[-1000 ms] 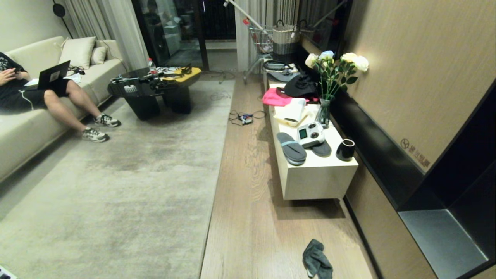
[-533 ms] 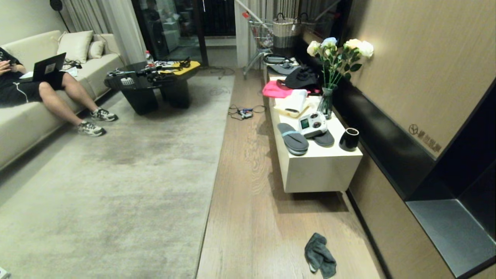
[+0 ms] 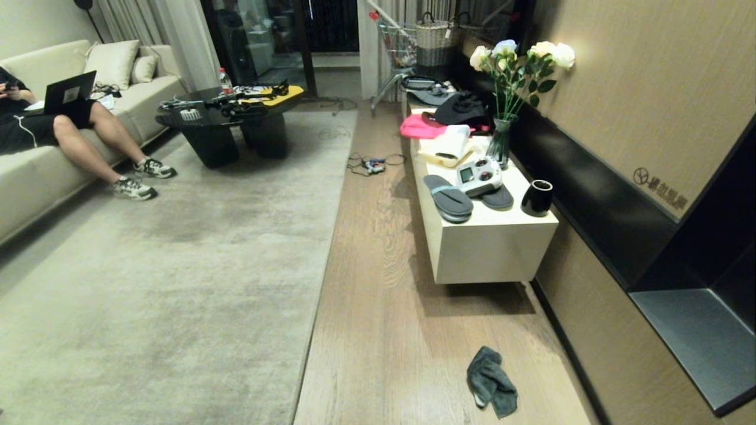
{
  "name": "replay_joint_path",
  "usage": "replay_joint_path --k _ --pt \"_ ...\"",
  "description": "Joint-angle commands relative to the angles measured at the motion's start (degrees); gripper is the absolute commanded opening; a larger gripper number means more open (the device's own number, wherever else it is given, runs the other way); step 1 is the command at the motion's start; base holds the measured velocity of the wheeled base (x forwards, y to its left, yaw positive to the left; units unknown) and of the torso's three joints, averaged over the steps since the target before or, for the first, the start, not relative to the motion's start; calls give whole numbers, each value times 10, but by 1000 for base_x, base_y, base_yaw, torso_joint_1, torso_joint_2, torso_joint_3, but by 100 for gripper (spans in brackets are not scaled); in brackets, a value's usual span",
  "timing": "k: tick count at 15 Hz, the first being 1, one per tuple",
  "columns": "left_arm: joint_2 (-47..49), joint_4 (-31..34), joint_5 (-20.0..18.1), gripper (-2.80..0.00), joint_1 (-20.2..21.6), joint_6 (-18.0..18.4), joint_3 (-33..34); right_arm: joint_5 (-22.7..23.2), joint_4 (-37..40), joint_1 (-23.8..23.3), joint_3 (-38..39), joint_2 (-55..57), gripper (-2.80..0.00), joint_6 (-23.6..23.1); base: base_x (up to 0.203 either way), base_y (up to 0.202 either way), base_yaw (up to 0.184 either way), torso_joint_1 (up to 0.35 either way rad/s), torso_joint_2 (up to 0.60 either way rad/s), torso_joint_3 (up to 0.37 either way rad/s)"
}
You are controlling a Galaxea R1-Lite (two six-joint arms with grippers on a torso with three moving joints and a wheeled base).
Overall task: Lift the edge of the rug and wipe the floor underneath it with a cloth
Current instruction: Pick up the rag
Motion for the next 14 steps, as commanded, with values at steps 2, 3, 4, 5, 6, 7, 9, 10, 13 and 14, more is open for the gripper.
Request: replay_joint_path --k 2,3,4,5,6,7,9,10,13,14 --pt "0 1 0 -280 0 0 0 0 0 1 0 1 -280 0 0 0 0 0 0 0" --pt "0 1 0 -280 0 0 0 0 0 0 0 1 -280 0 0 0 0 0 0 0" --pt "0 1 0 -280 0 0 0 0 0 0 0 1 -280 0 0 0 0 0 0 0" --pt "0 1 0 -280 0 0 0 0 0 1 0 1 -280 0 0 0 0 0 0 0" --pt "0 1 0 -280 0 0 0 0 0 1 0 1 -280 0 0 0 0 0 0 0" --pt "0 1 0 -280 0 0 0 0 0 0 0 1 -280 0 0 0 0 0 0 0" --pt "0 1 0 -280 0 0 0 0 1 0 0 1 -280 -1 0 0 0 0 0 0" --pt "0 1 0 -280 0 0 0 0 0 0 0 1 -280 -1 0 0 0 0 0 0" --pt "0 1 0 -280 0 0 0 0 0 0 0 1 -280 -1 0 0 0 20 85 87" --pt "0 1 0 -280 0 0 0 0 0 1 0 1 -280 -1 0 0 0 17 41 51"
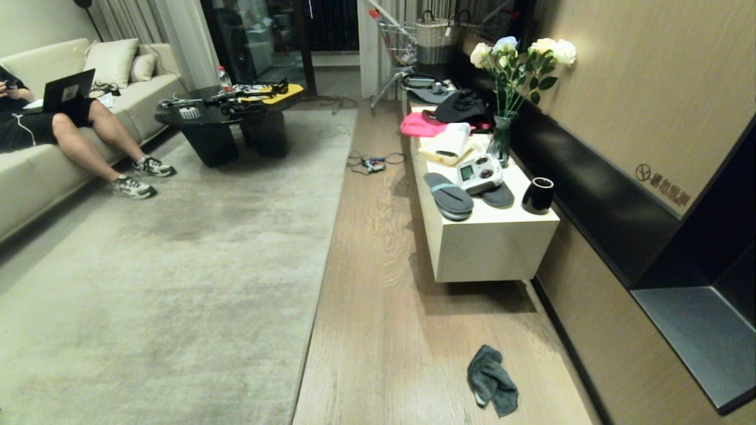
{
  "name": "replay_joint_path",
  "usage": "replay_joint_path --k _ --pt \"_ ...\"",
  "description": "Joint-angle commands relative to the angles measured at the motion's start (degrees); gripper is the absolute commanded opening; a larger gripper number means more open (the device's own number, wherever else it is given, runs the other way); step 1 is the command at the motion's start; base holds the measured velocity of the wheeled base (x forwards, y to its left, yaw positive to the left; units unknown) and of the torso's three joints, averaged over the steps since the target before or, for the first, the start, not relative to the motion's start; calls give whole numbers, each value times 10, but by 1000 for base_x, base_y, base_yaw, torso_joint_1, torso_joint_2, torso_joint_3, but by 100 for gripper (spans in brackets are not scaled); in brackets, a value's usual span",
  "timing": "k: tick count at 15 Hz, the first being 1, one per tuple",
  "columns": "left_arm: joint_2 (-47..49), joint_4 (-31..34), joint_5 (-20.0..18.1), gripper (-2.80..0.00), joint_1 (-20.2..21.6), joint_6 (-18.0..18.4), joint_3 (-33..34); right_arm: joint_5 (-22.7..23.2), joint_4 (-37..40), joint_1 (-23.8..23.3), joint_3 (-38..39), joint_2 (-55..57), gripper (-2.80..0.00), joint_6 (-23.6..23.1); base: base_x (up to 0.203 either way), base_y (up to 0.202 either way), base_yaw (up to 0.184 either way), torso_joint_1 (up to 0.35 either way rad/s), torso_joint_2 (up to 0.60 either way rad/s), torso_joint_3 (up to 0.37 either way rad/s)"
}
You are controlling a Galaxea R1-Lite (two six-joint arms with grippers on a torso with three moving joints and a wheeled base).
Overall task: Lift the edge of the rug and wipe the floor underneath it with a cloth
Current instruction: Pick up the rag
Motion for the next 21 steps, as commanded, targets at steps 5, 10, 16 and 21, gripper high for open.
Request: replay_joint_path --k 5,10,16,21 --pt "0 0 0 -280 0 0 0 0 -1 1 0 1 -280 0 0 0 0 0 6 5" --pt "0 0 0 -280 0 0 0 0 -1 1 0 1 -280 0 0 0 0 0 0 0" --pt "0 0 0 -280 0 0 0 0 0 1 0 1 -280 0 0 0 0 0 0 0" --pt "0 0 0 -280 0 0 0 0 0 1 0 1 -280 0 0 0 0 0 0 0"
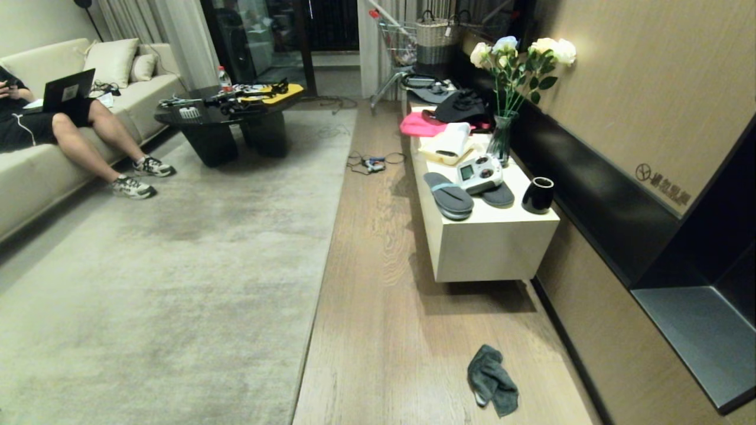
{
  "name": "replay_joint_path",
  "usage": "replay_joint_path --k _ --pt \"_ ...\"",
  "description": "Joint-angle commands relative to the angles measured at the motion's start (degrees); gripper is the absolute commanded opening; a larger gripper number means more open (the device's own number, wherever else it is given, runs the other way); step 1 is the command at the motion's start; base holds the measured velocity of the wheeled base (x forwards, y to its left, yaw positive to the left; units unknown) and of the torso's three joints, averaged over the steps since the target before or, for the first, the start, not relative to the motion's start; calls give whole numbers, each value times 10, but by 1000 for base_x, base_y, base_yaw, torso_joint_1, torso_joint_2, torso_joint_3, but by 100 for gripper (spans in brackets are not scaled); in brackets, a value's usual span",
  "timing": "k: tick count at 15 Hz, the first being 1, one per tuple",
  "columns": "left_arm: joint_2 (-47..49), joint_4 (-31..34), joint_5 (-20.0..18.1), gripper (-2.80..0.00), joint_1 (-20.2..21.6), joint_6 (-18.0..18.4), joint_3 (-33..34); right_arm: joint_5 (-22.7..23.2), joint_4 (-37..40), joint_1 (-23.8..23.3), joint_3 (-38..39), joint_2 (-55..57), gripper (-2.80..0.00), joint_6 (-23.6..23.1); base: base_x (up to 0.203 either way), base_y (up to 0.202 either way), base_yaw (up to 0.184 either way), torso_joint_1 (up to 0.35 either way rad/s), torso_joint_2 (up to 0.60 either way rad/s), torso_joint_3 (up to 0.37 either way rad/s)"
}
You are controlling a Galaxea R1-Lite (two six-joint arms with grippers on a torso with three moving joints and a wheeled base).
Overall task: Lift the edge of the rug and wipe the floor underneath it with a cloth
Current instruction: Pick up the rag
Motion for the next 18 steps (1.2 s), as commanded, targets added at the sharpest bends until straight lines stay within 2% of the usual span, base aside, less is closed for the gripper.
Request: replay_joint_path --k 1,18 --pt "0 0 0 -280 0 0 0 0 0 0 0 1 -280 0 0 0 0 0 0 0" --pt "0 0 0 -280 0 0 1 0 0 0 0 1 -280 0 0 0 0 0 0 0"
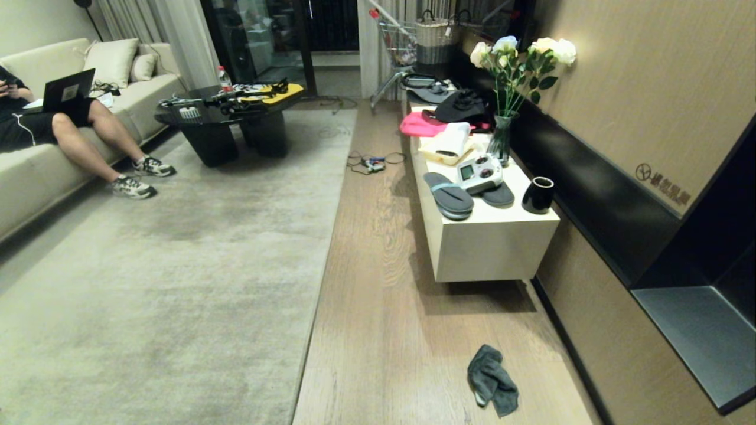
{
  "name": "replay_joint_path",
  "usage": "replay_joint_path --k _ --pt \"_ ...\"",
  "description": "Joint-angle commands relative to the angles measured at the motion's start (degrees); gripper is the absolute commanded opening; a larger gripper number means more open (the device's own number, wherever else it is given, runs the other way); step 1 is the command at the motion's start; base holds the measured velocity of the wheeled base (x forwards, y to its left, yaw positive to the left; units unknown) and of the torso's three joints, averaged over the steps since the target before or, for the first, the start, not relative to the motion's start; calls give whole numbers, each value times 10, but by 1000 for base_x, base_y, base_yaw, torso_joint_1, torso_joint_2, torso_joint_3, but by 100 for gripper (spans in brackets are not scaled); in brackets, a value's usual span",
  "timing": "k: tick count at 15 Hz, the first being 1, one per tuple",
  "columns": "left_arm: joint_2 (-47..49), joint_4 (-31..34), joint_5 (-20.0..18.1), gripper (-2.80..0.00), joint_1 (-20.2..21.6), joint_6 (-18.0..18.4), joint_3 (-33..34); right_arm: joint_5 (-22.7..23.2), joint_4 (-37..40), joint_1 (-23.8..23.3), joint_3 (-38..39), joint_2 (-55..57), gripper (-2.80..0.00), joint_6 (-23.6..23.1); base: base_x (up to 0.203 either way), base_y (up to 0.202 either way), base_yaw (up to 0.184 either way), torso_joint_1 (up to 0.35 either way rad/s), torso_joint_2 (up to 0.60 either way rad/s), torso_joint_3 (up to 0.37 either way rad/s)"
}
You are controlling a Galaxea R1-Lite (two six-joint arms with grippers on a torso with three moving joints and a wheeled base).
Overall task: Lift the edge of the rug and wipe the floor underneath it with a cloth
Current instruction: Pick up the rag
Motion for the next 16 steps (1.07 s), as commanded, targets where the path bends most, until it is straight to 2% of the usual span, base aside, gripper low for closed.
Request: replay_joint_path --k 1,8,16 --pt "0 0 0 -280 -1 -1 0 0 0 0 0 1 -280 0 0 0 0 0 0 0" --pt "0 0 0 -280 -1 -2 0 0 0 -1 0 1 -280 0 0 0 0 0 0 -4" --pt "0 0 0 -280 0 -3 0 0 -1 0 0 1 -280 0 0 0 0 2 3 -170"
